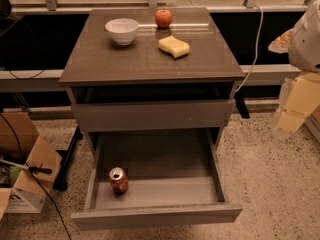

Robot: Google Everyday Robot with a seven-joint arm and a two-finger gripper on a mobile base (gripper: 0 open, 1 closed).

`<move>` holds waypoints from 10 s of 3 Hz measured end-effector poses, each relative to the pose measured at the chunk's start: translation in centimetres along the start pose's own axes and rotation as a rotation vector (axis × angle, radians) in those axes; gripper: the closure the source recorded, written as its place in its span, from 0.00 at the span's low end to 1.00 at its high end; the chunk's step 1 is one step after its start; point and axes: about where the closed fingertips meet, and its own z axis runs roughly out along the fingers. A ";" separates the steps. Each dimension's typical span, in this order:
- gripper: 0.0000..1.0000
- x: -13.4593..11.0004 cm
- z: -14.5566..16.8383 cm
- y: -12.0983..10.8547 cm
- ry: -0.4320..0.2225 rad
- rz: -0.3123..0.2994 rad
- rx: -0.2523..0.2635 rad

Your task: Pick coke can from middle drawer and place on counter

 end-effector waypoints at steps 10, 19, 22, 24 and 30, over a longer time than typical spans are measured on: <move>0.00 -14.6 32.8 3.0 -0.804 0.099 -0.275; 0.03 -27.6 61.7 10.3 -1.118 0.280 -0.563; 0.80 -26.3 58.2 9.7 -1.152 0.378 -0.517; 1.00 -18.8 47.3 7.5 -1.103 0.443 -0.451; 1.00 -9.6 15.2 -9.7 -0.850 0.343 -0.068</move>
Offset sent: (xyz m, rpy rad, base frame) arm 0.0107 0.0215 -0.0220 0.1641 -0.1107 0.0527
